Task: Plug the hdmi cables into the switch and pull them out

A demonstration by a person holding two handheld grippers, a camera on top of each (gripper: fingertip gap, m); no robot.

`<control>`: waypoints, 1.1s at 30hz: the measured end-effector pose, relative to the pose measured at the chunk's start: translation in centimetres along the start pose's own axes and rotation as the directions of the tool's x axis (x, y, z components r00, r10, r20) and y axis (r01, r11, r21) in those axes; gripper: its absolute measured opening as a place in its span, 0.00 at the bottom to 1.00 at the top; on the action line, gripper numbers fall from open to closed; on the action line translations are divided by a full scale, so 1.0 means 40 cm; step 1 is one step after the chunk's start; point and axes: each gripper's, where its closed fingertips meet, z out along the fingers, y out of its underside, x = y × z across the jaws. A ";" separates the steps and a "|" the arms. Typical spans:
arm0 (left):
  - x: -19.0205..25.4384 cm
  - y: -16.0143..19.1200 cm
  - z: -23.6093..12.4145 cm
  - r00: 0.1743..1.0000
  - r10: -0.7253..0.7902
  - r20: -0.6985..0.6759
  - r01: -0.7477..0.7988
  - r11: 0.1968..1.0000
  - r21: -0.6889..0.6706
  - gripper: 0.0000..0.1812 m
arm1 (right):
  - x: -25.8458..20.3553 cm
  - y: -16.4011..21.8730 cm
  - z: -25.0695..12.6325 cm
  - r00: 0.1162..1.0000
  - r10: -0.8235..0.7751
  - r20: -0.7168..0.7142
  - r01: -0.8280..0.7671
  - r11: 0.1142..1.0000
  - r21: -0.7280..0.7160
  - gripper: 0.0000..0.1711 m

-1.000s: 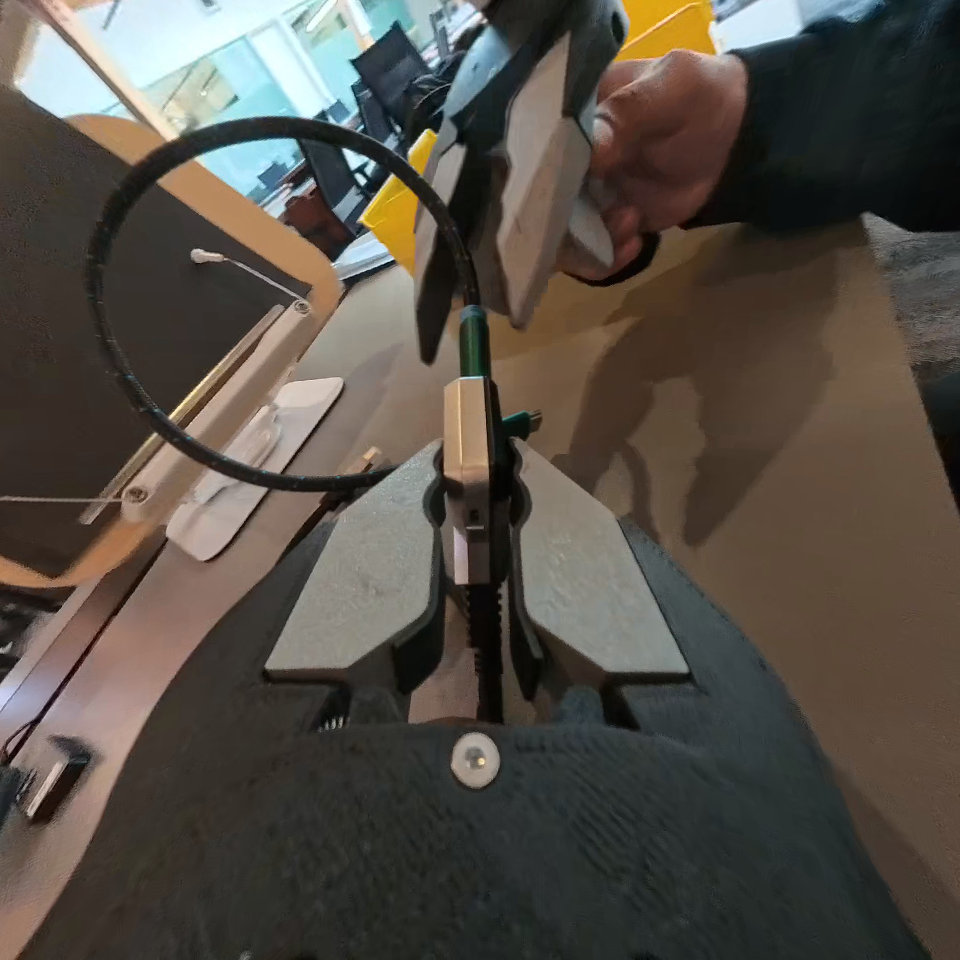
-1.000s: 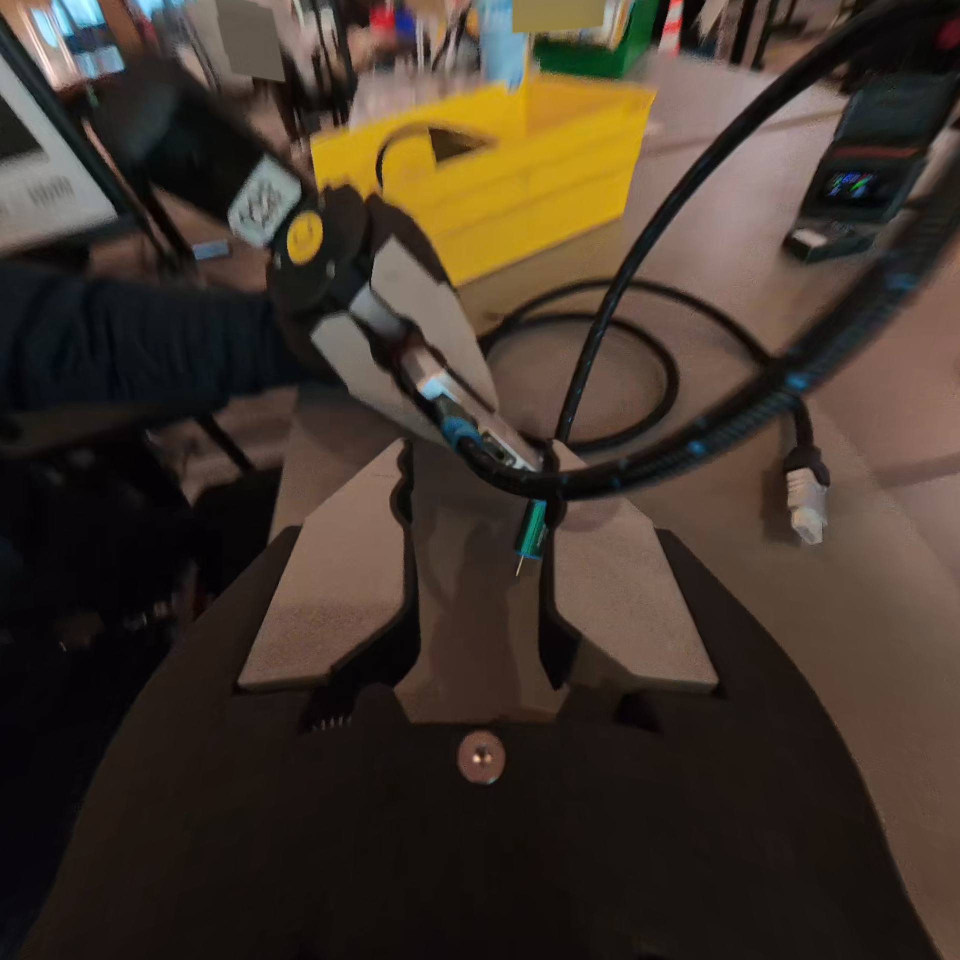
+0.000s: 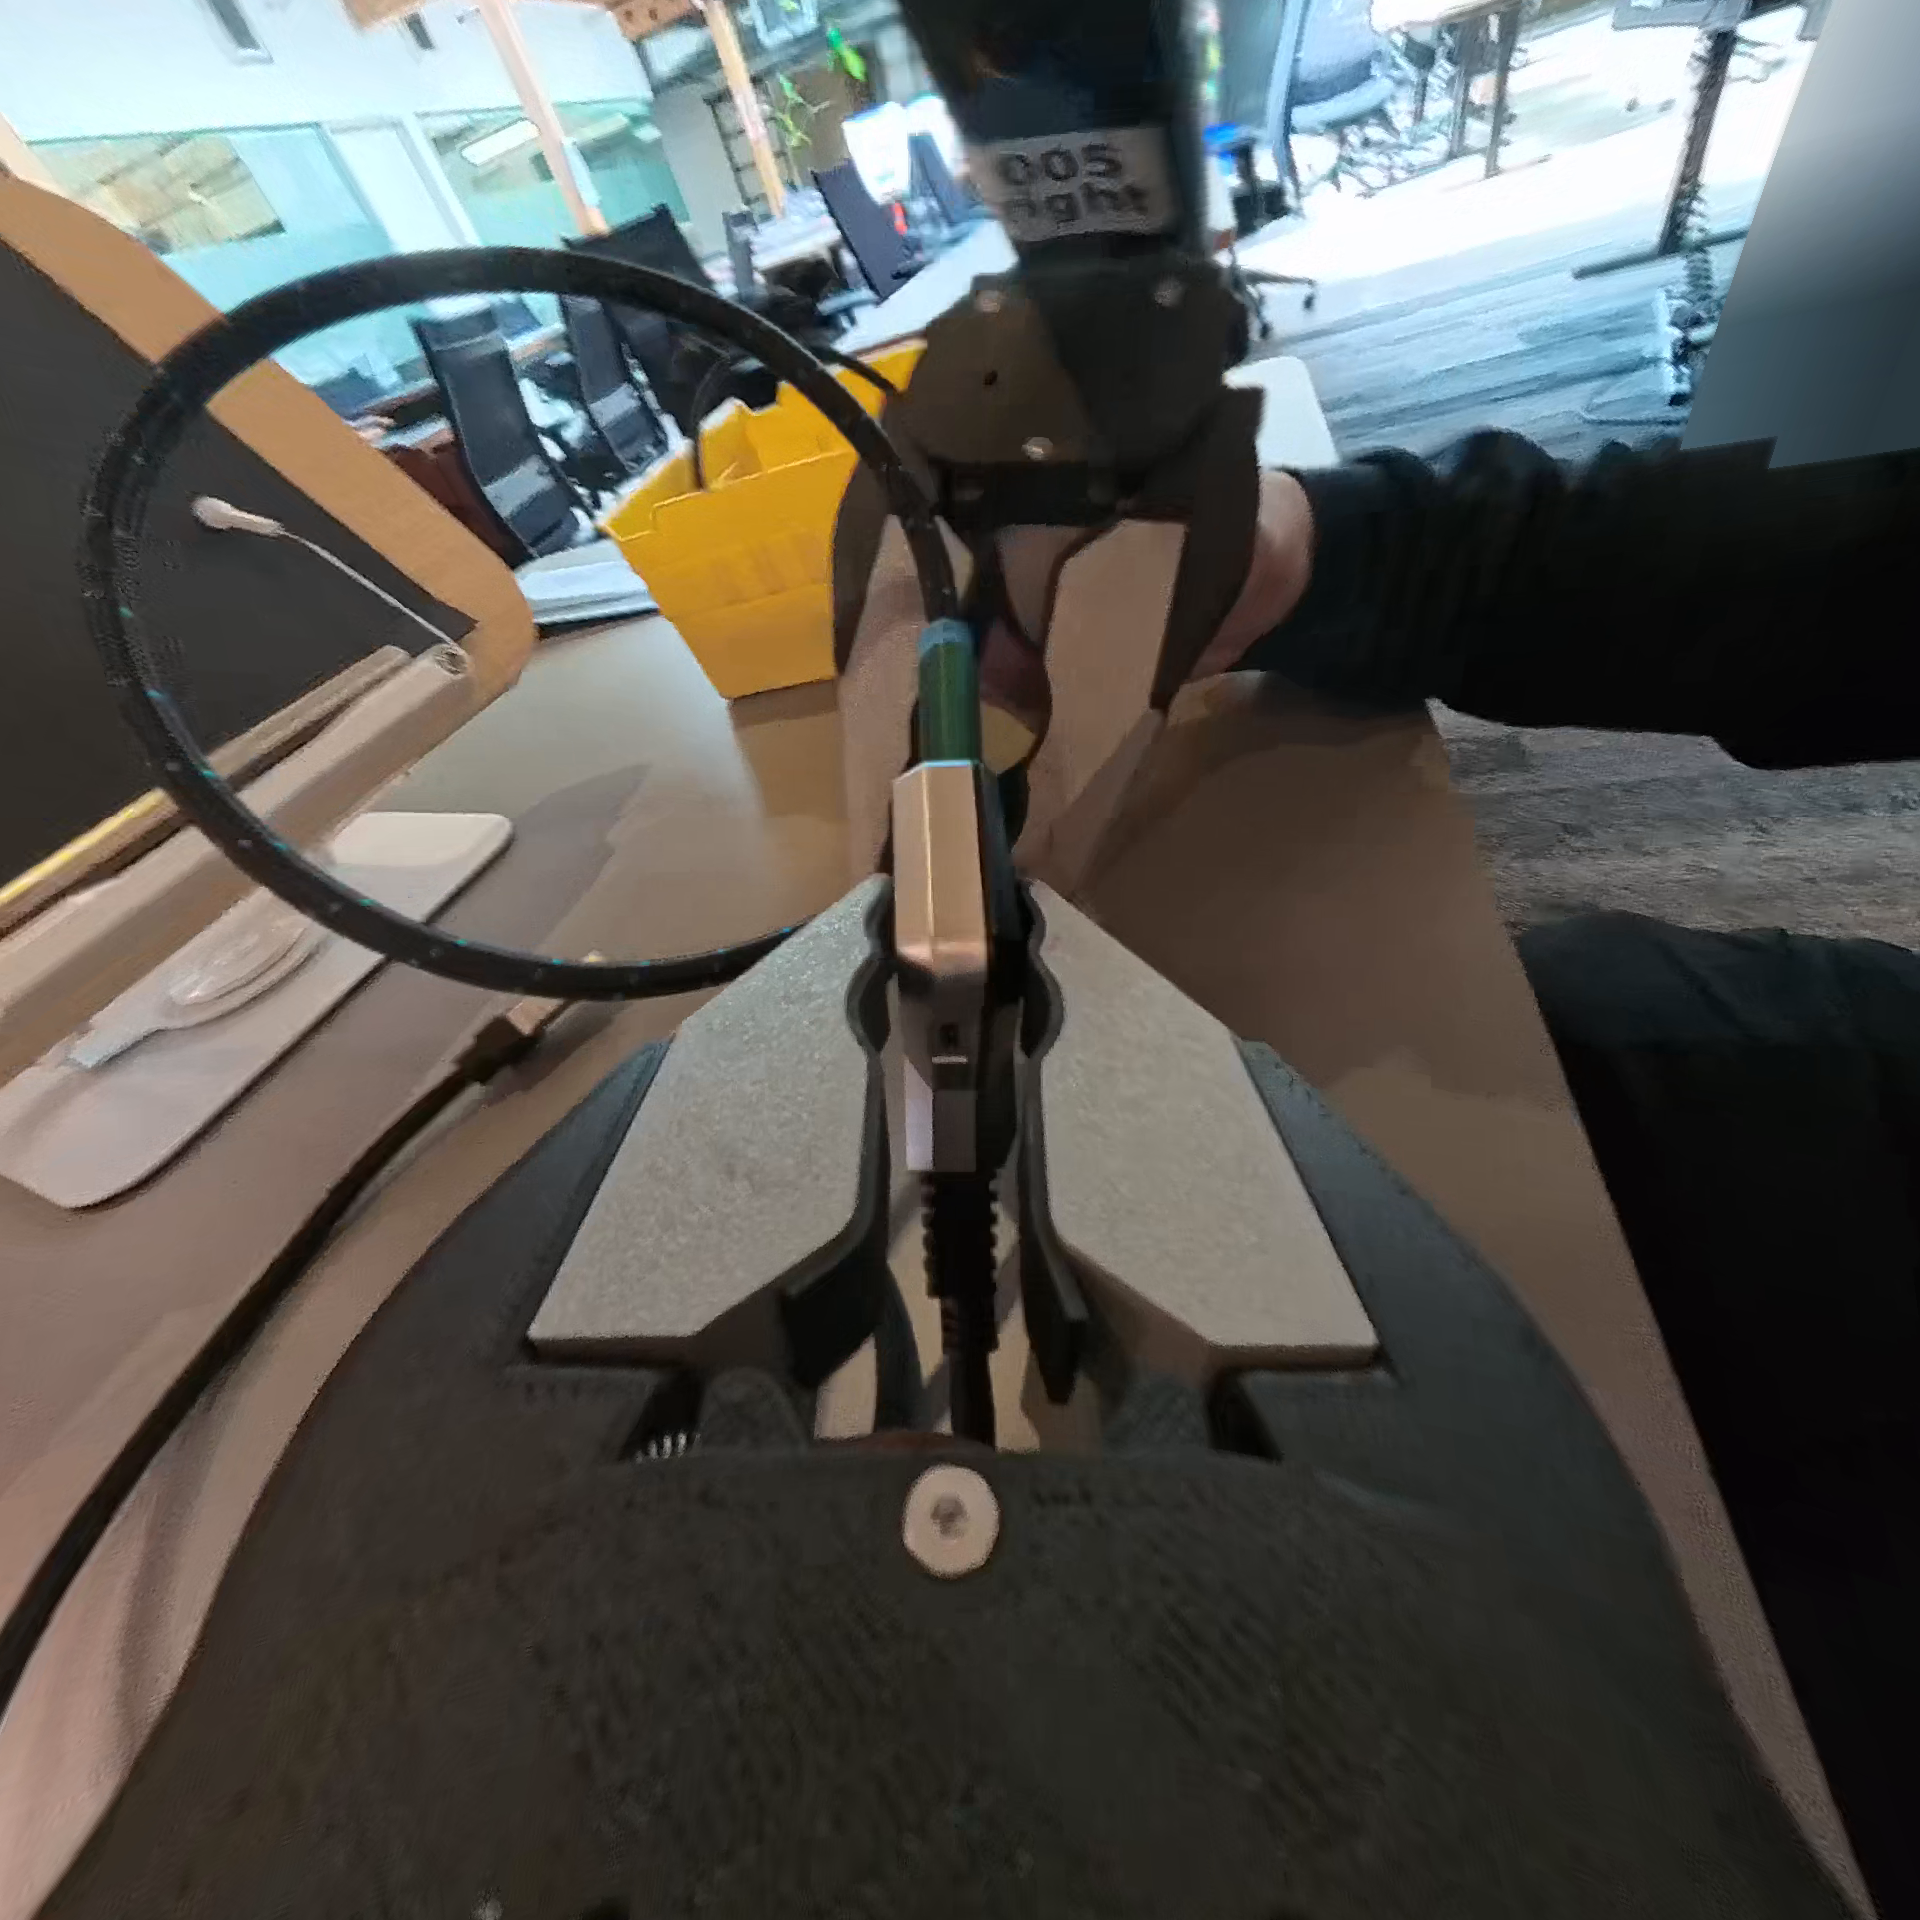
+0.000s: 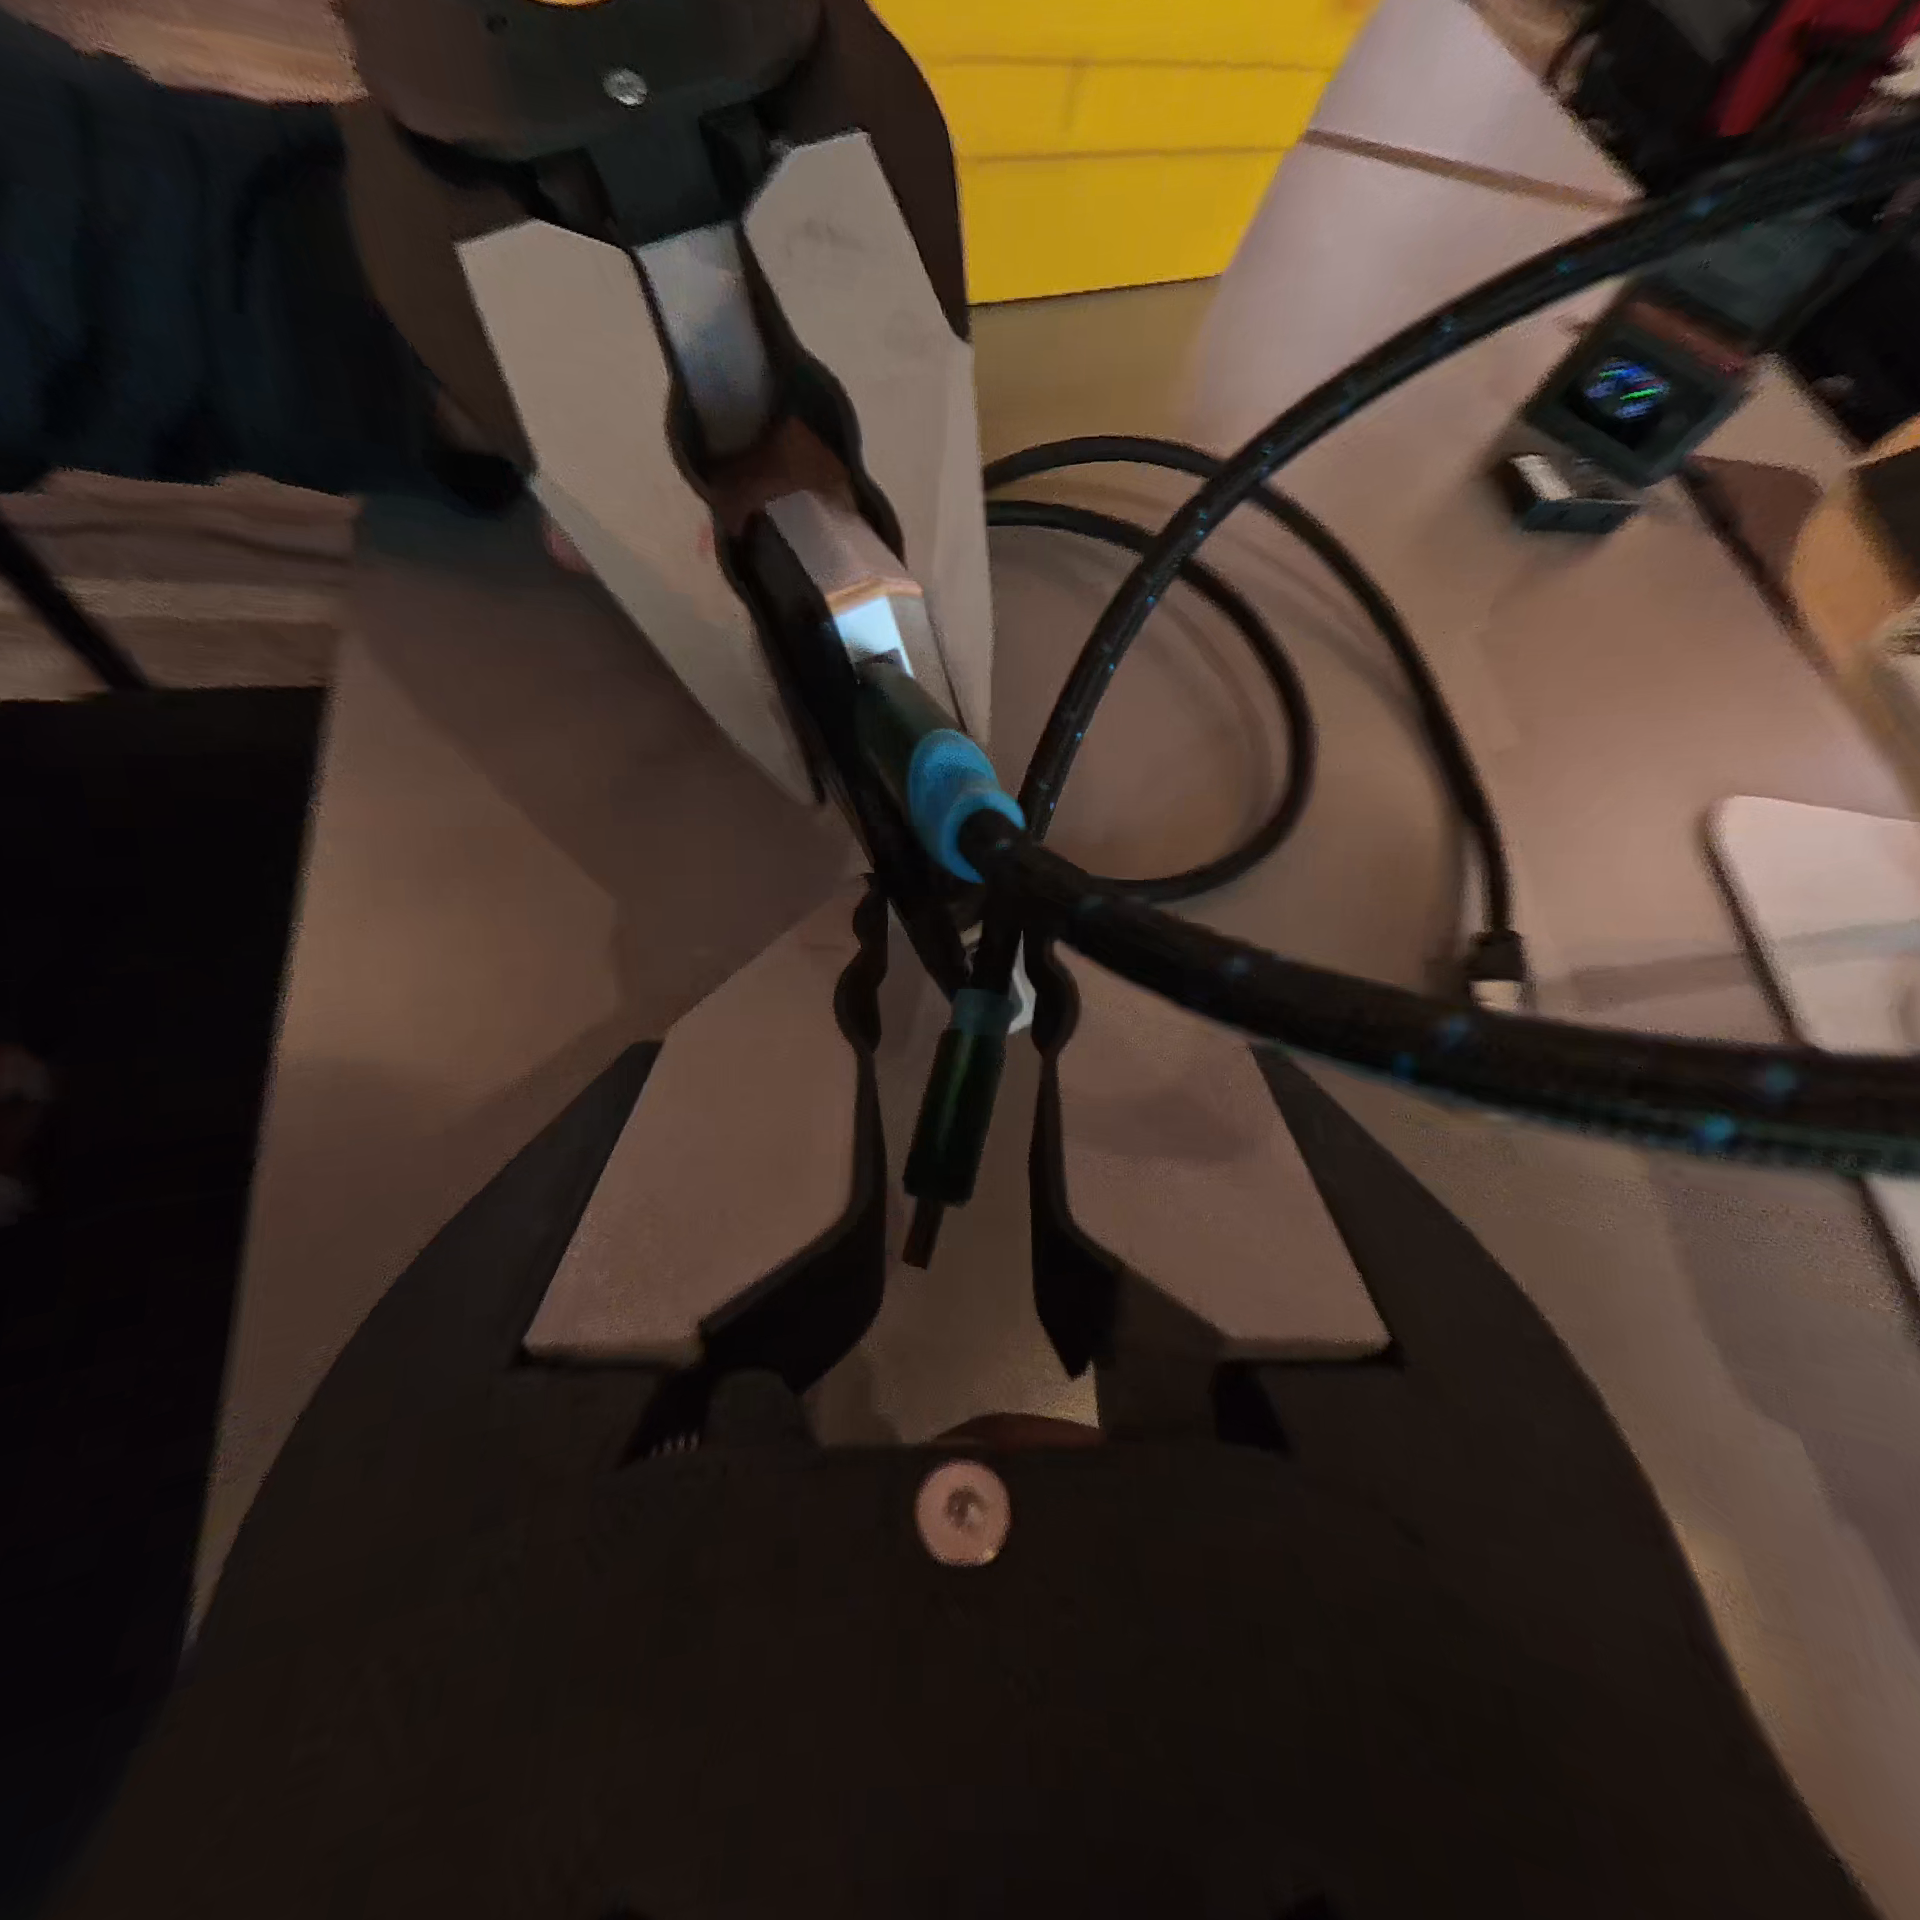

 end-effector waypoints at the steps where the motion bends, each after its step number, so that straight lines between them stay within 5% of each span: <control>1: -0.008 -0.015 -0.005 1.000 -0.002 0.018 0.002 0.999 0.038 0.11 | 0.016 -0.003 -0.006 0.999 -0.019 -0.051 0.019 1.000 -0.001 0.13; 7: -0.135 -0.081 -0.109 0.959 -0.101 0.265 0.031 0.966 0.255 0.16 | 0.106 -0.022 -0.072 0.961 -0.026 -0.275 0.031 0.999 0.014 0.13; 13: -0.205 -0.084 -0.176 0.842 -0.025 0.538 -0.120 0.965 0.233 0.06 | 0.150 -0.117 -0.204 0.868 -0.006 -0.496 0.030 0.999 0.039 0.11; 22: -0.219 -0.028 -0.145 0.853 -0.070 0.518 -0.006 0.989 0.145 0.06 | 0.230 -0.318 -0.602 0.690 0.004 -0.724 0.022 0.999 0.027 0.11; 33: -0.220 -0.018 -0.136 0.849 -0.046 0.527 -0.011 0.994 0.105 0.05 | 0.337 -0.403 -1.006 0.420 0.105 -0.901 0.004 0.993 0.118 0.10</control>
